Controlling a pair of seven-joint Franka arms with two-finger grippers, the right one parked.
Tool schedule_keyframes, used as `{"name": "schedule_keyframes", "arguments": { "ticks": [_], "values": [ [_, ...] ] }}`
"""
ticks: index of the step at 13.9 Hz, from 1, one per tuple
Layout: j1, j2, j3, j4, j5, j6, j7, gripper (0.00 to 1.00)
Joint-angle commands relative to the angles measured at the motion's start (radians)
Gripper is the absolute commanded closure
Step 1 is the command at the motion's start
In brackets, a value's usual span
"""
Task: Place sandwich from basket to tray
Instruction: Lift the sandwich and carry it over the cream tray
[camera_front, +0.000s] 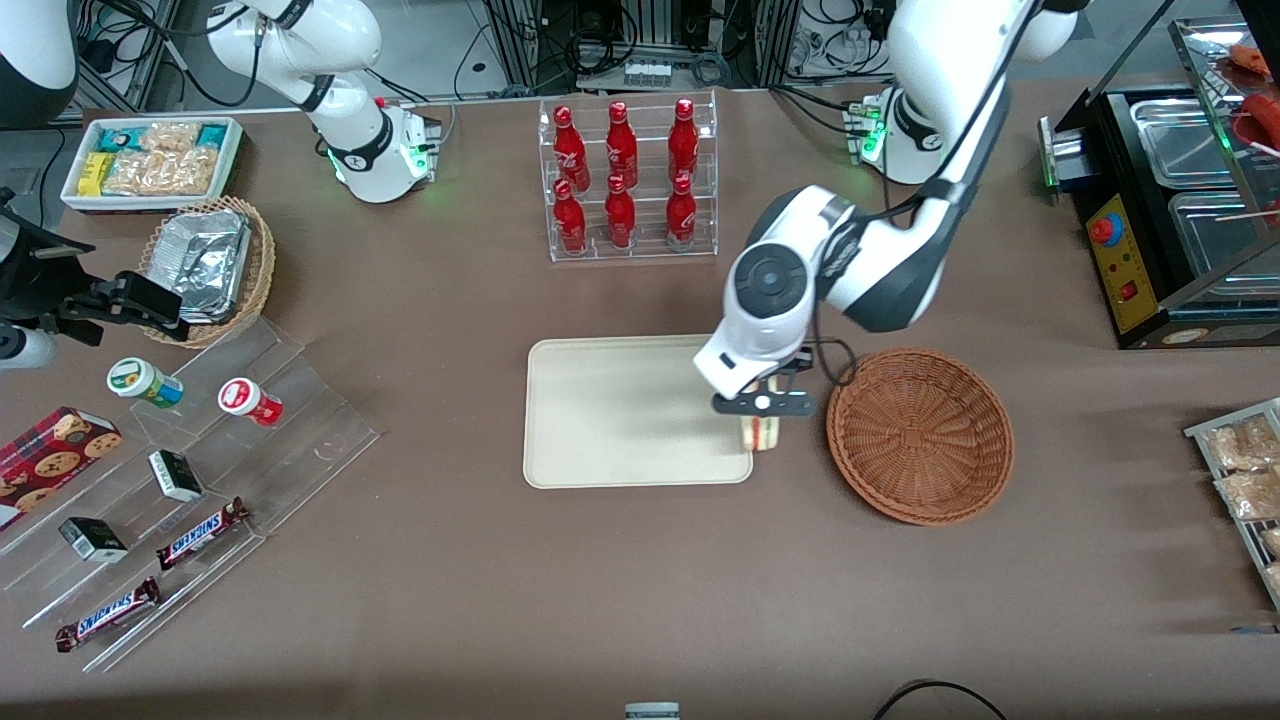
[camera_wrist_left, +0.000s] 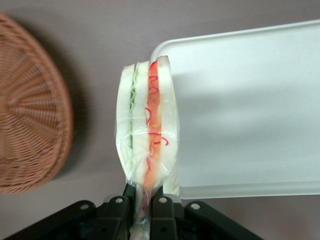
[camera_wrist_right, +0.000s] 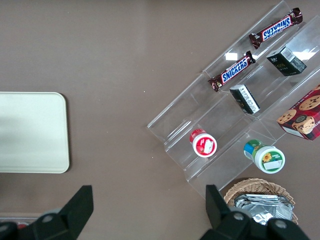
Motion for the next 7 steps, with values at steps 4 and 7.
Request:
{"name": "schedule_keyframes", "arguments": {
  "ticks": [4, 7],
  "values": [
    [-0.066, 0.18, -0.023, 0.181, 0.009, -0.009, 0.018, 1.0],
    [-0.08, 0.237, -0.023, 0.235, 0.01, -0.009, 0.017, 1.0]
  ]
}}
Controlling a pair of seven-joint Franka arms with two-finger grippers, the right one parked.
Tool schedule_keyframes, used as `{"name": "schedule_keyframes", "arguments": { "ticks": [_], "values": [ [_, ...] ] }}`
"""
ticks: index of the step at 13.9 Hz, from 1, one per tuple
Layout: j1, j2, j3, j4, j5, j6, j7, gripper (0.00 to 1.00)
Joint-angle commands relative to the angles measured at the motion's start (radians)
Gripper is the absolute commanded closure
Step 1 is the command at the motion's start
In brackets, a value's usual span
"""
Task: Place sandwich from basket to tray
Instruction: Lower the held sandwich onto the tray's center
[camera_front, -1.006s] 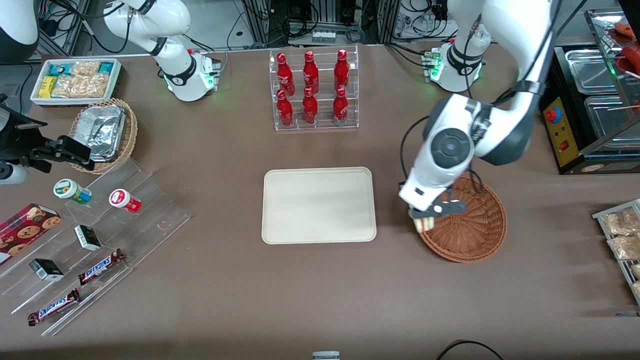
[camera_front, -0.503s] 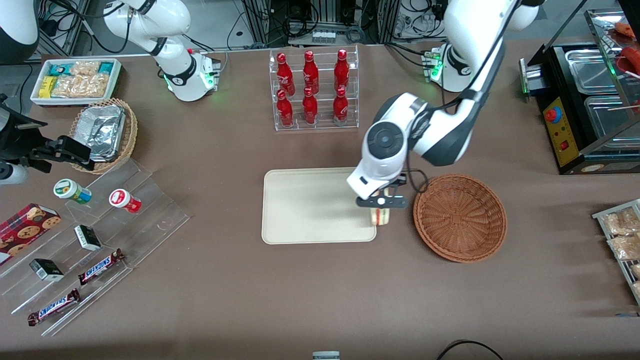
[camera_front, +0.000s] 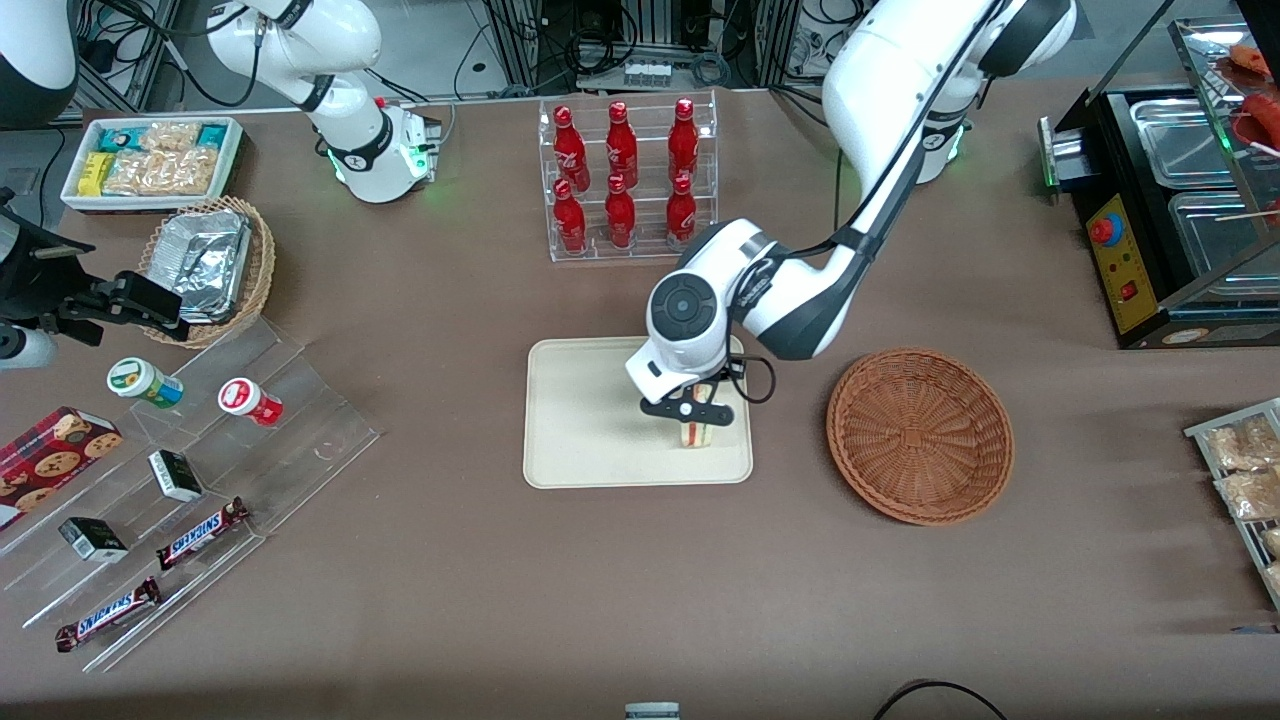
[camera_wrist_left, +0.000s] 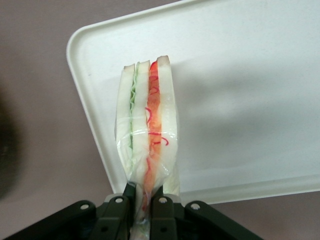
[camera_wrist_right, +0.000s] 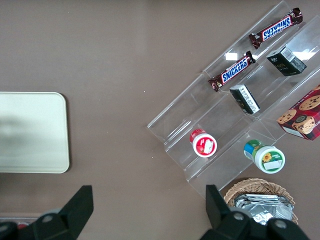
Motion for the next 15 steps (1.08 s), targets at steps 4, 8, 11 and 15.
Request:
{"name": "schedule_keyframes", "arguments": {
  "ticks": [4, 8, 11, 15],
  "values": [
    [-0.008, 0.101, 0.004, 0.103, 0.004, 0.064, -0.004, 1.0],
    [-0.01, 0.11, 0.004, 0.103, 0.004, 0.072, -0.004, 1.0],
    [-0.008, 0.117, 0.004, 0.103, 0.002, 0.072, -0.006, 0.86],
    [-0.01, 0.121, 0.005, 0.098, 0.013, 0.074, -0.039, 0.0]
  ]
}}
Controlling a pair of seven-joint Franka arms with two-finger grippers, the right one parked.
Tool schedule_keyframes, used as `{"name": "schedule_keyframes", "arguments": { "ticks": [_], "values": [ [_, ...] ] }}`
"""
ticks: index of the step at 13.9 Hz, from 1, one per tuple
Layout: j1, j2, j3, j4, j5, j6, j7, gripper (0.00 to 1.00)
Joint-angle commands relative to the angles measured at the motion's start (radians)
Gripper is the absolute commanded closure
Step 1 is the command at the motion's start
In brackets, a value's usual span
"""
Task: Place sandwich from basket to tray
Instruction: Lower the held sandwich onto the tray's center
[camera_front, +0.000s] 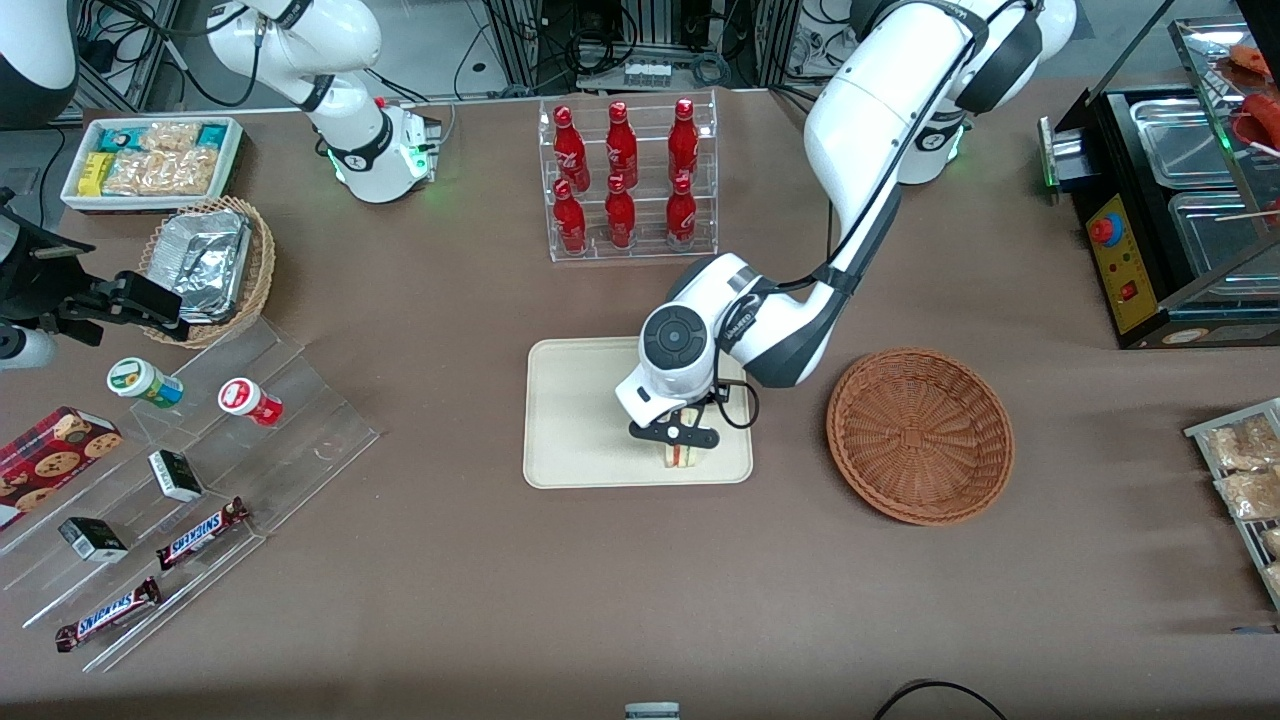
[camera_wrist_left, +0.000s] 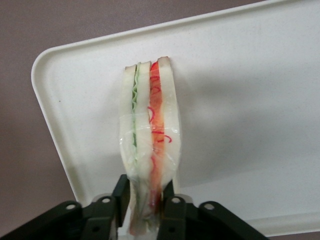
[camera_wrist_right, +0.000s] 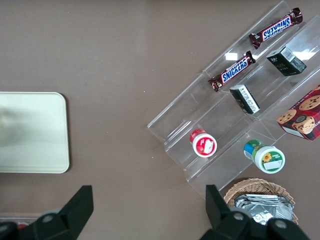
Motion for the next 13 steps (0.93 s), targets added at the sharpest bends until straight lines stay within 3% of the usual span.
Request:
{"name": "schedule_keyframes", "arguments": {
  "ticks": [1, 6, 13],
  "values": [
    [-0.008, 0.016, 0.004, 0.031, 0.01, -0.003, -0.026, 0.0],
    [-0.008, 0.007, 0.007, 0.034, 0.013, -0.009, -0.118, 0.0],
    [0.006, -0.043, 0.016, 0.04, 0.017, -0.015, -0.117, 0.0]
  ]
}}
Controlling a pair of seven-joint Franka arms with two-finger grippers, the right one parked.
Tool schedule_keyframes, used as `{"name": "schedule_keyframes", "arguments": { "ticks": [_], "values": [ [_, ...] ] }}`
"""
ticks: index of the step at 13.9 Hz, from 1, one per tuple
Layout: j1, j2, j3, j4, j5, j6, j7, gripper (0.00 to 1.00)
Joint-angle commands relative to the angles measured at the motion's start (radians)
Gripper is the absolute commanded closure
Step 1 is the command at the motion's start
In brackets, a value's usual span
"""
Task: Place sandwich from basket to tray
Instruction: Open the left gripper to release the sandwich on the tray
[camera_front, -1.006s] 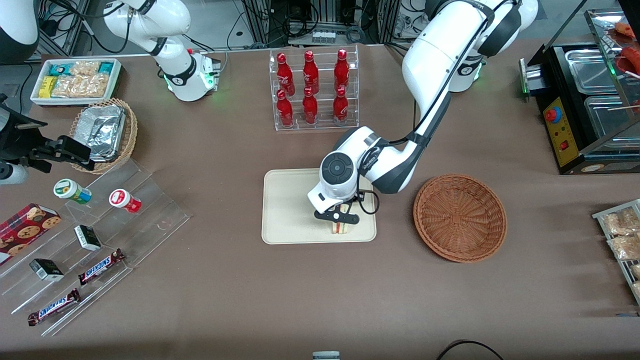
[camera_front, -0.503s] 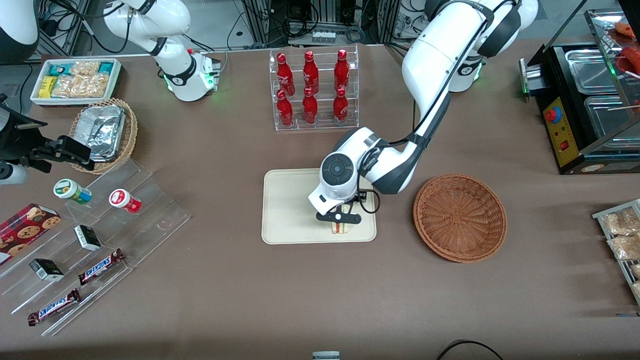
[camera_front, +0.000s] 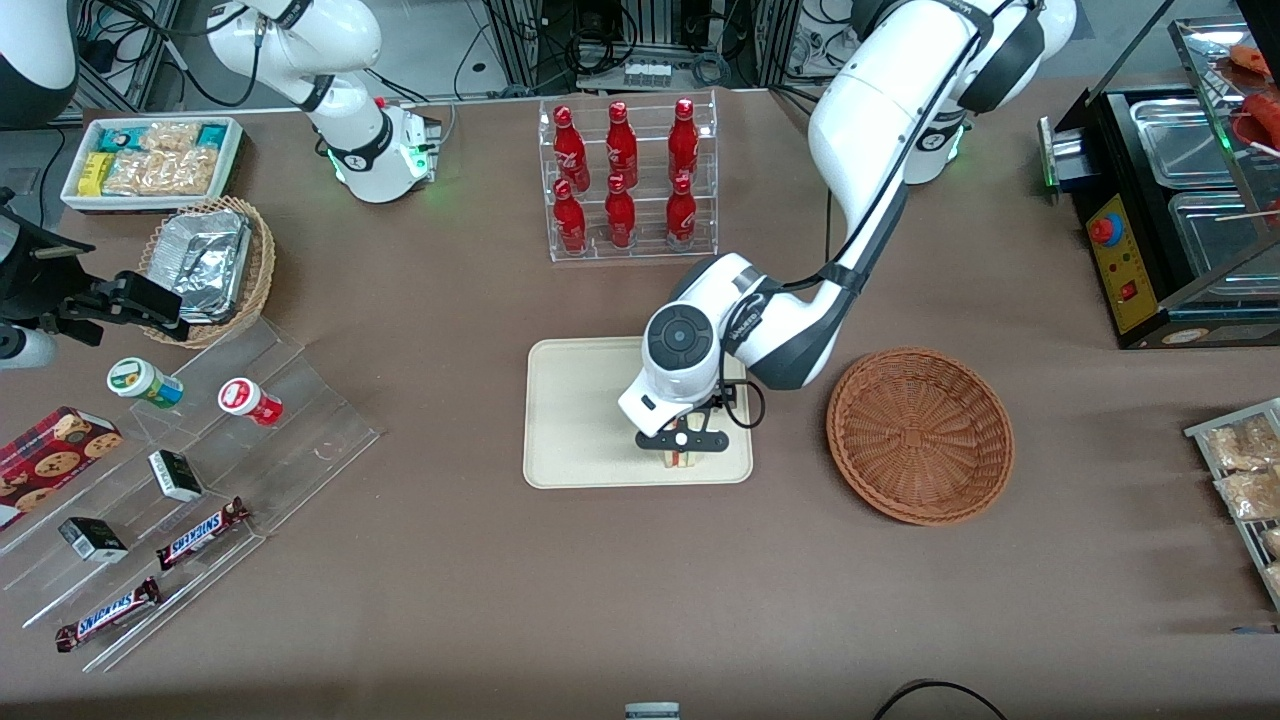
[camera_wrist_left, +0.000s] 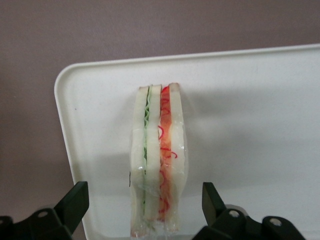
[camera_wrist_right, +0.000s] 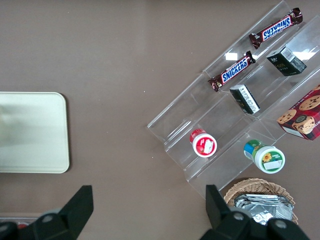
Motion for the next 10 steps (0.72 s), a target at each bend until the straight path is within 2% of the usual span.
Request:
{"name": "schedule_keyframes", "arguments": {
  "ticks": [1, 10],
  "values": [
    [-0.001, -0.044, 0.022, 0.0, 0.014, -0.019, -0.018, 0.0],
    [0.095, -0.188, 0.036, -0.002, 0.01, -0.081, -0.001, 0.0]
  ]
}}
